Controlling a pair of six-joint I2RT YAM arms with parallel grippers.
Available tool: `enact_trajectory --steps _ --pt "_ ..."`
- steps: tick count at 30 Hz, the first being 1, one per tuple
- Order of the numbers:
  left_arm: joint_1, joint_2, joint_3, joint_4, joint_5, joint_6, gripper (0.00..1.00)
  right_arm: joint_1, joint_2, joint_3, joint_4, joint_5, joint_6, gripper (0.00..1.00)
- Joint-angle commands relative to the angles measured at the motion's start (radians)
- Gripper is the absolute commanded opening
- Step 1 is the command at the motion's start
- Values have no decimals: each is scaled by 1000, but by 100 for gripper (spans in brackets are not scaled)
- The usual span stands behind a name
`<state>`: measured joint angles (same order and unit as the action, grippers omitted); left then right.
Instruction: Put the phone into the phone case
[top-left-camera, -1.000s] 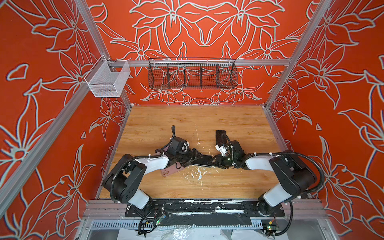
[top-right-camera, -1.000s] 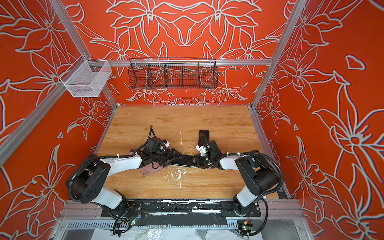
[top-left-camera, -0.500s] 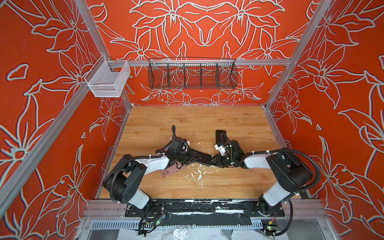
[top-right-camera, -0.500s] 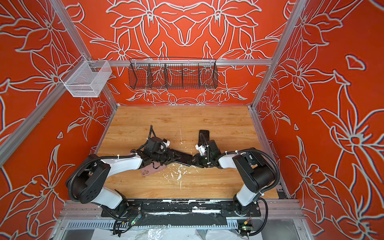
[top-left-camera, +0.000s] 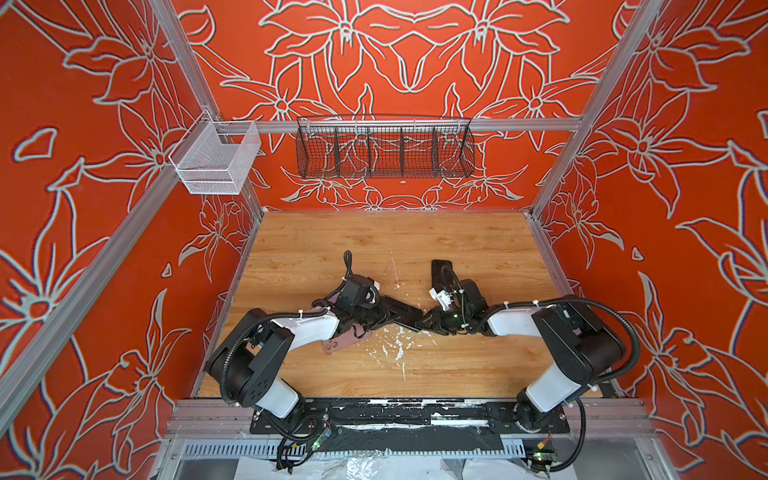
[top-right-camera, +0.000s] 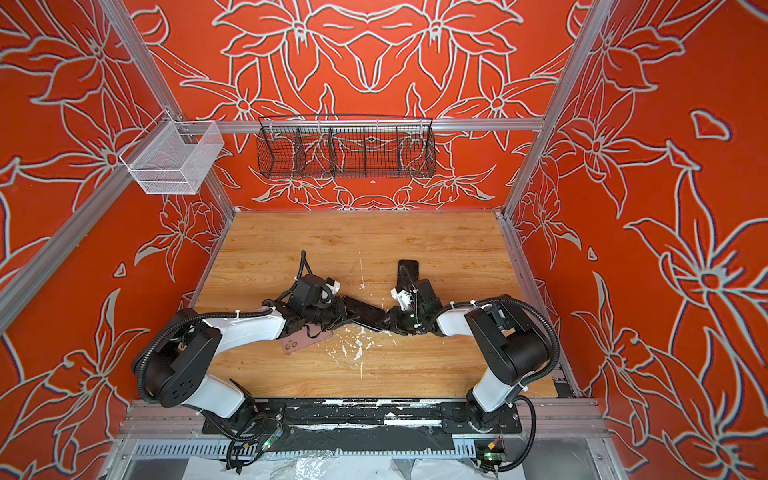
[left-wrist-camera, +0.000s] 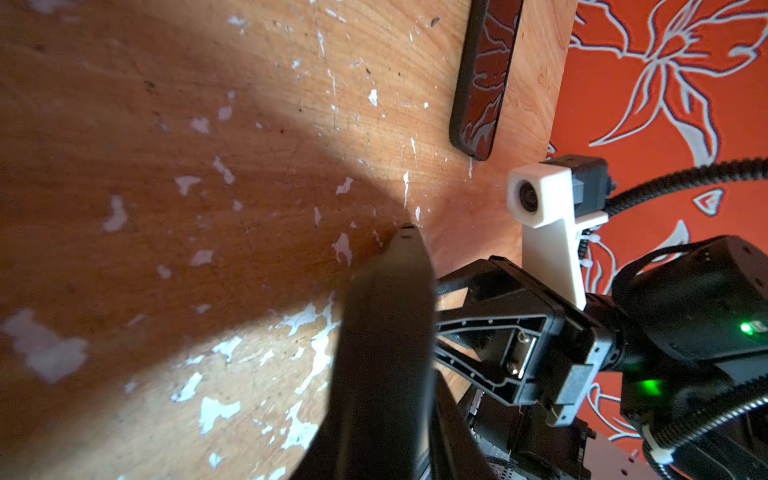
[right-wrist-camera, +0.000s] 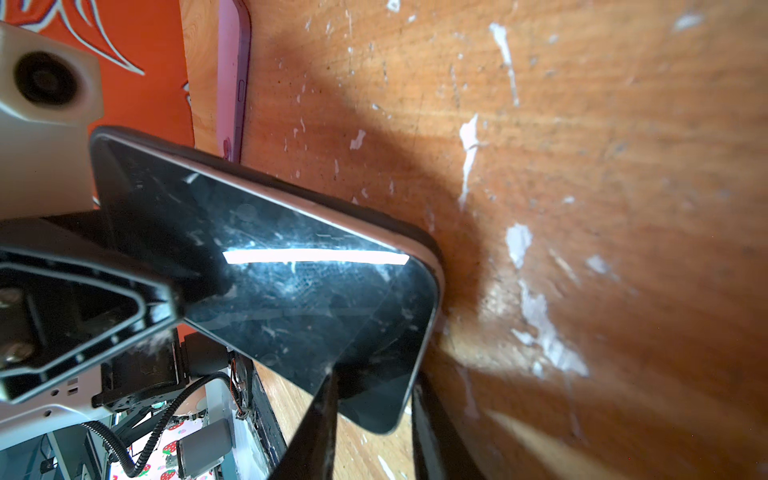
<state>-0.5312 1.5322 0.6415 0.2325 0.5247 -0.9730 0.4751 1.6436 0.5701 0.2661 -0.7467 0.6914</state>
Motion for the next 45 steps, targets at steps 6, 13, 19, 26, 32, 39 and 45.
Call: enact_trajectory --steps 6,13,19,26,32,39,45 --pt "-30 7 -2 122 28 -22 16 9 55 -13 -65 99 -1 29" --pt "-30 -10 -10 140 17 -45 9 5 19 -13 -52 83 23 35" --pt "-30 -36 8 132 8 -56 6 -27 -134 -10 -93 73 60 43" --pt "-27 -72 67 122 9 -87 5 -111 -456 -23 -235 143 135 52" --pt "-26 -82 154 191 22 -192 4 -174 -779 -67 -383 275 260 62" --pt "-26 -29 255 340 83 -339 4 -193 -951 -149 -322 259 407 66" --pt "-29 13 275 484 121 -447 2 -201 -1005 -213 -129 265 506 66"
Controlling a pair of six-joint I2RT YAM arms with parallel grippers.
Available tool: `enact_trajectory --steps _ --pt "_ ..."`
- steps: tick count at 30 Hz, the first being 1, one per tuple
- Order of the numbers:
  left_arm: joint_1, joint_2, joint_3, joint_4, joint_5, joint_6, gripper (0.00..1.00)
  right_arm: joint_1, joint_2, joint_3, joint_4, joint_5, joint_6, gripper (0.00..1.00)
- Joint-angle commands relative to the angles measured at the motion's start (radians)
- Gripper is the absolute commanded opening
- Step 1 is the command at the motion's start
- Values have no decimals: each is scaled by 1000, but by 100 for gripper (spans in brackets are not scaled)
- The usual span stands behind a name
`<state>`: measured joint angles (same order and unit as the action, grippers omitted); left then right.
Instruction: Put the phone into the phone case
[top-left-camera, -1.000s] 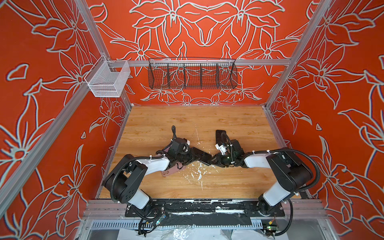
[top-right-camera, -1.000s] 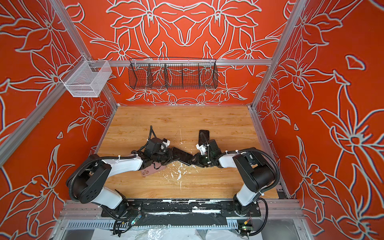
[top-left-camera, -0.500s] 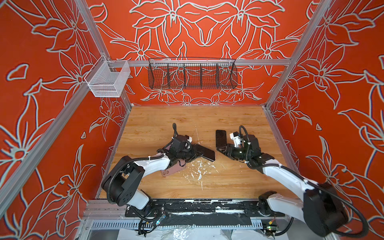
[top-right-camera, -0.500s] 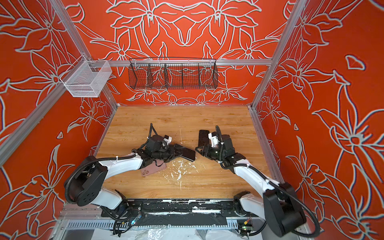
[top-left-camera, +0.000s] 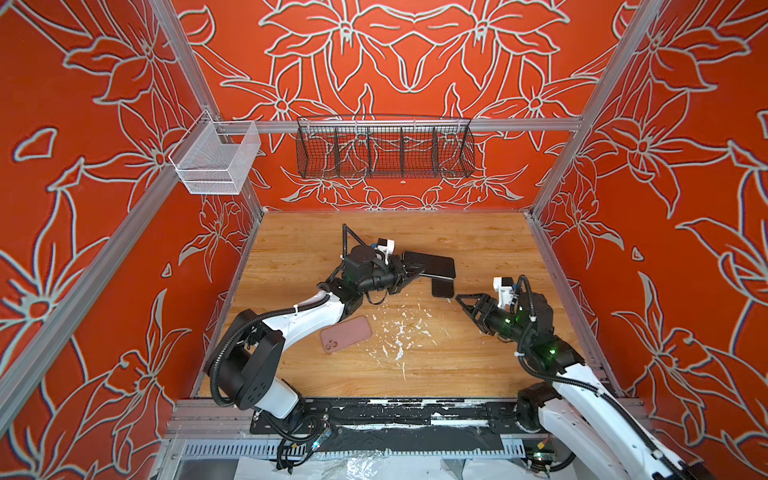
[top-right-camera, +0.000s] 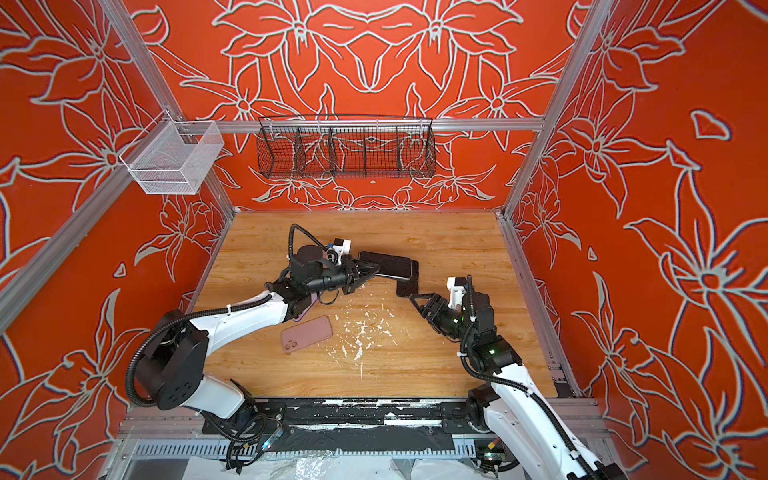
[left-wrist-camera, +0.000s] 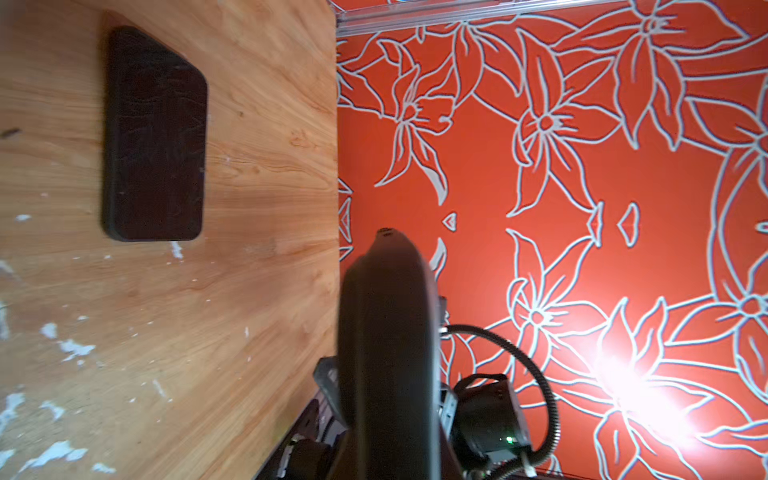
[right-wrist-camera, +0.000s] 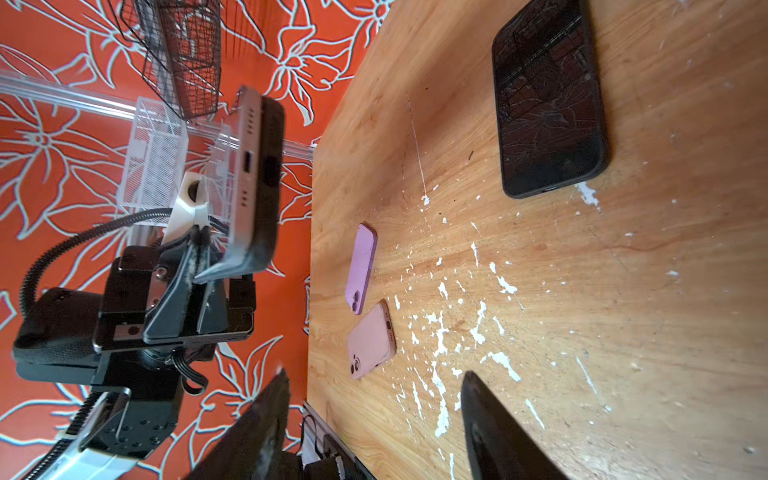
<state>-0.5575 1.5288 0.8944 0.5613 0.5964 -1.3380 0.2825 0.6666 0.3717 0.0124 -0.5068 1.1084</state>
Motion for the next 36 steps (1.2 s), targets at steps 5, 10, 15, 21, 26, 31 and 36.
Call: enact_trajectory --steps 5,10,15,21,26,31,36 --pt "-5 19 14 179 68 -93 0 -30 -83 -21 216 42 139 65" --pt "-11 41 22 238 126 -118 0 -78 -75 -7 257 6 162 68" --pt "-18 83 19 356 170 -185 0 -113 16 -16 419 -56 228 69" --pt "-21 140 9 503 182 -268 0 -117 91 18 505 -90 251 64" --pt "-25 165 20 543 181 -290 0 -118 144 20 582 -99 288 52" --pt "-28 170 19 551 180 -290 0 -119 181 28 632 -92 311 37" --pt "-28 173 17 554 178 -287 0 -119 199 36 630 -91 310 24"
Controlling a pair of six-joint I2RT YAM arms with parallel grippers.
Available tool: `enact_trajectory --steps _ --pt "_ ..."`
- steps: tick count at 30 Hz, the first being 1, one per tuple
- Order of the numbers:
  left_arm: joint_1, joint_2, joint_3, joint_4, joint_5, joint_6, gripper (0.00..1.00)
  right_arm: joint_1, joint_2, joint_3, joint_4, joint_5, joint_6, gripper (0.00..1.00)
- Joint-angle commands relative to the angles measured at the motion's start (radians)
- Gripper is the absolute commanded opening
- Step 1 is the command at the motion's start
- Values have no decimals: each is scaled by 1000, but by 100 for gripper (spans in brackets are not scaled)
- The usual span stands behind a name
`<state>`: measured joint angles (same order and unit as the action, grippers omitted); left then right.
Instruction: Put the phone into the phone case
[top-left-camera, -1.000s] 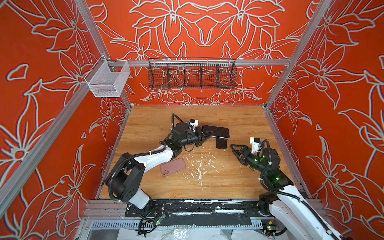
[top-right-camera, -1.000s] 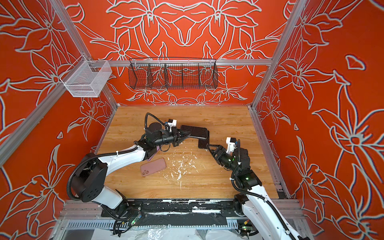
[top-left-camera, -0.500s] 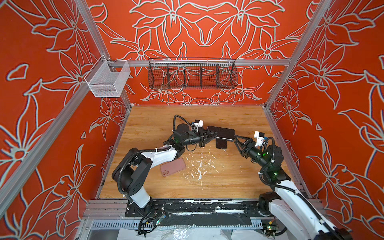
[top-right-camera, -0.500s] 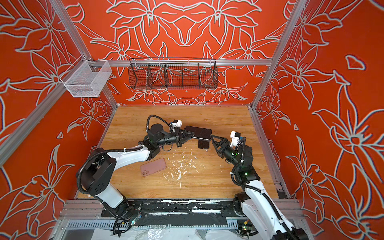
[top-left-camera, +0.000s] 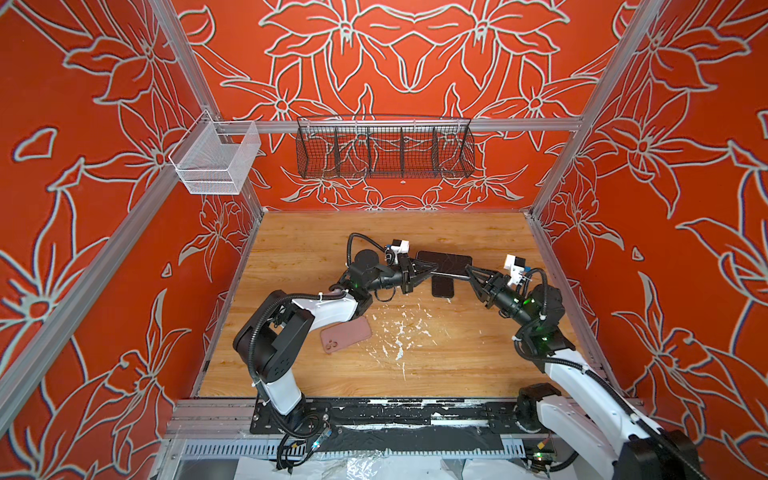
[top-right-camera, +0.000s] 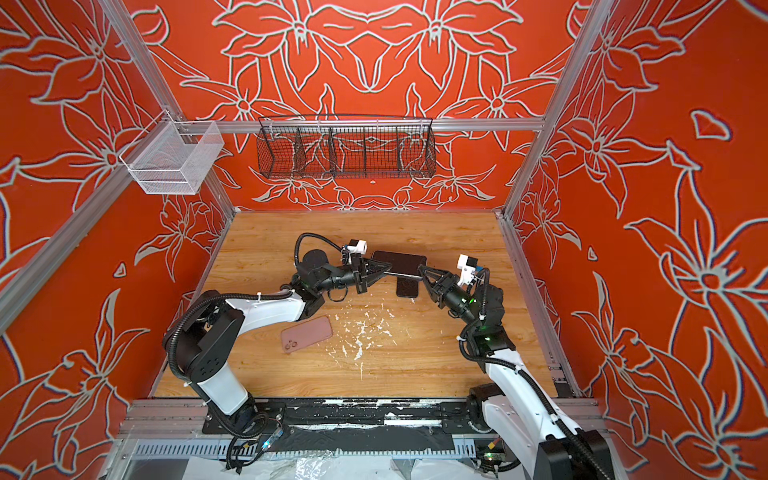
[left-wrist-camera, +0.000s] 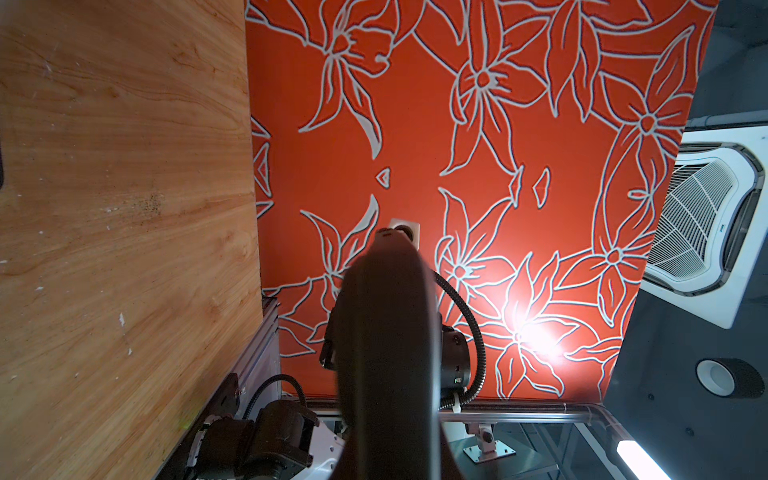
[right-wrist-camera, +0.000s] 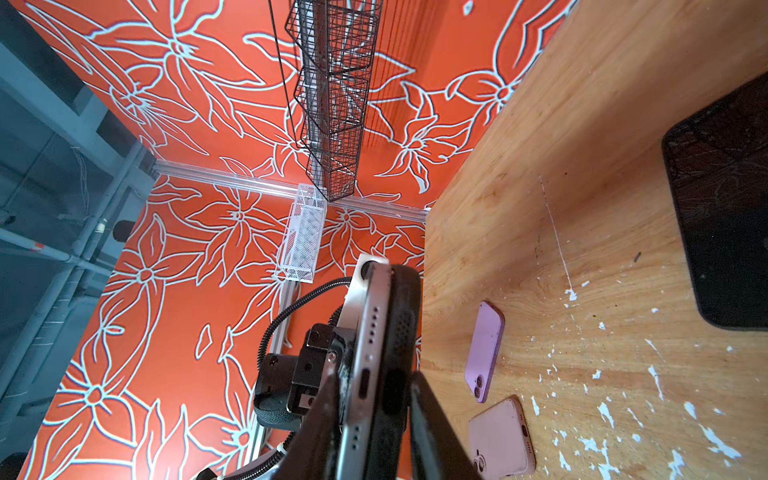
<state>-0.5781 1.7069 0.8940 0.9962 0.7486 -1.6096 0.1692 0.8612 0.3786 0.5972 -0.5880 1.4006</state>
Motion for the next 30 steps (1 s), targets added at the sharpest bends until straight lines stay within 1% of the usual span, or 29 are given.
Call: enact_trajectory --steps 1,5,8,11,12,15,21,30 --pt "-8 -3 20 119 26 -15 0 -4 8 29 40 -12 16 21" --pt "-8 2 35 117 26 -13 1 -4 23 31 -24 -23 -8 7" --pt "-8 9 54 112 27 -9 10 -4 36 32 -99 -33 -41 0" --pt "-9 19 82 106 24 -3 21 -1 52 35 -165 -47 -81 0" --pt "-11 22 92 101 23 -1 26 1 59 33 -176 -47 -89 0" --pt "-18 34 131 86 18 11 33 21 78 15 -167 -44 -94 0" --pt "-50 53 200 33 -1 58 34 62 90 -2 -154 -11 -109 0" --pt "-71 72 246 -5 -38 95 28 150 116 -6 -130 46 -119 0"
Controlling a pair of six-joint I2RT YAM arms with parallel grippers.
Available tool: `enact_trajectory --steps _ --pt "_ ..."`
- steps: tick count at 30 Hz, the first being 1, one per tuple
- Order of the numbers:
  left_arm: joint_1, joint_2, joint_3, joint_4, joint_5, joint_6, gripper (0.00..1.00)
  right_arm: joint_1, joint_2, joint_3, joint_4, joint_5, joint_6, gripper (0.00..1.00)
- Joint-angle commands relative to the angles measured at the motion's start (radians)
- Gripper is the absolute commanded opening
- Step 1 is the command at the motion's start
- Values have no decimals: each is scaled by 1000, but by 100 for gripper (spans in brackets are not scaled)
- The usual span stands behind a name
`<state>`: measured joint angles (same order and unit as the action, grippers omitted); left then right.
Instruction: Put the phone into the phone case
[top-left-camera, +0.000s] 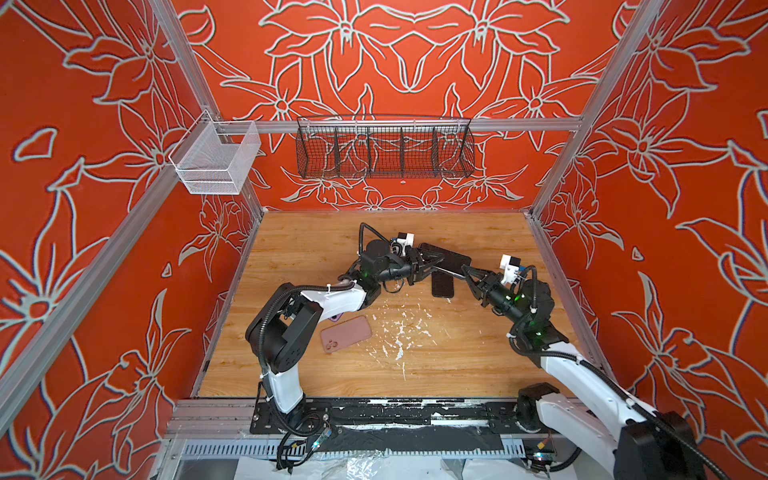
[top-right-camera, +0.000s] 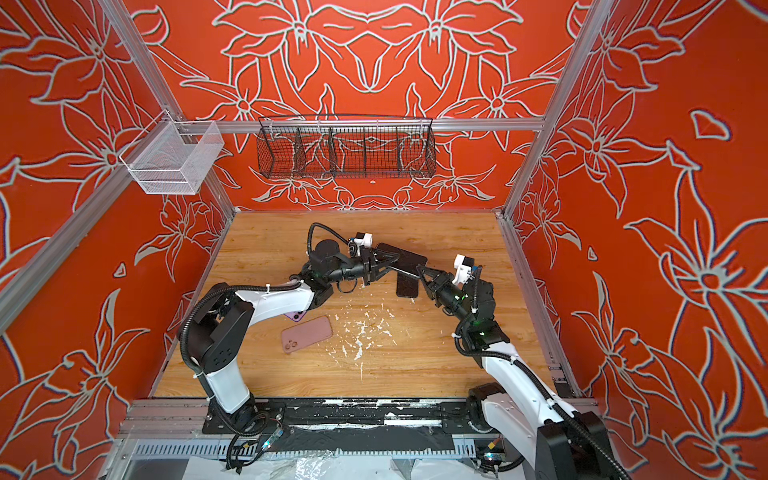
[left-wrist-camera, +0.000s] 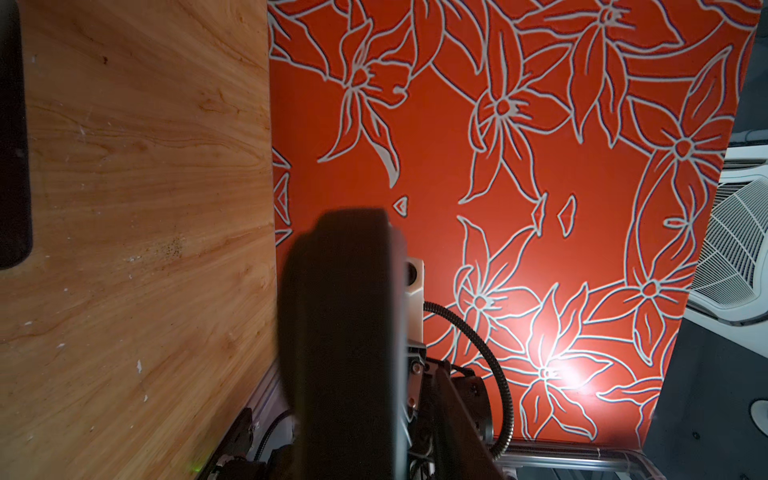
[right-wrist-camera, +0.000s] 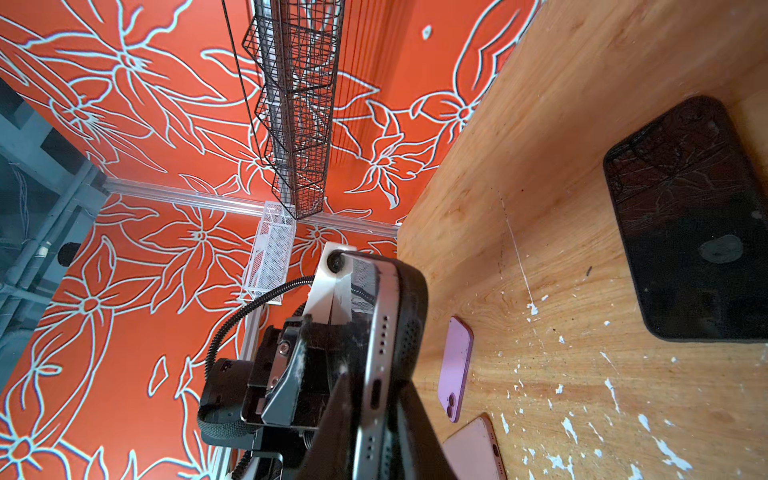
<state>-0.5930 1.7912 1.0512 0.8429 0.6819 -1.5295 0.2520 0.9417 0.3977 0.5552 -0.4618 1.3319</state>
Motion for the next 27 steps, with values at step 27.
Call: enact_trajectory --steps 27 --pt "-59 -16 52 177 25 14 2 96 -5 43 -264 -53 -168 36"
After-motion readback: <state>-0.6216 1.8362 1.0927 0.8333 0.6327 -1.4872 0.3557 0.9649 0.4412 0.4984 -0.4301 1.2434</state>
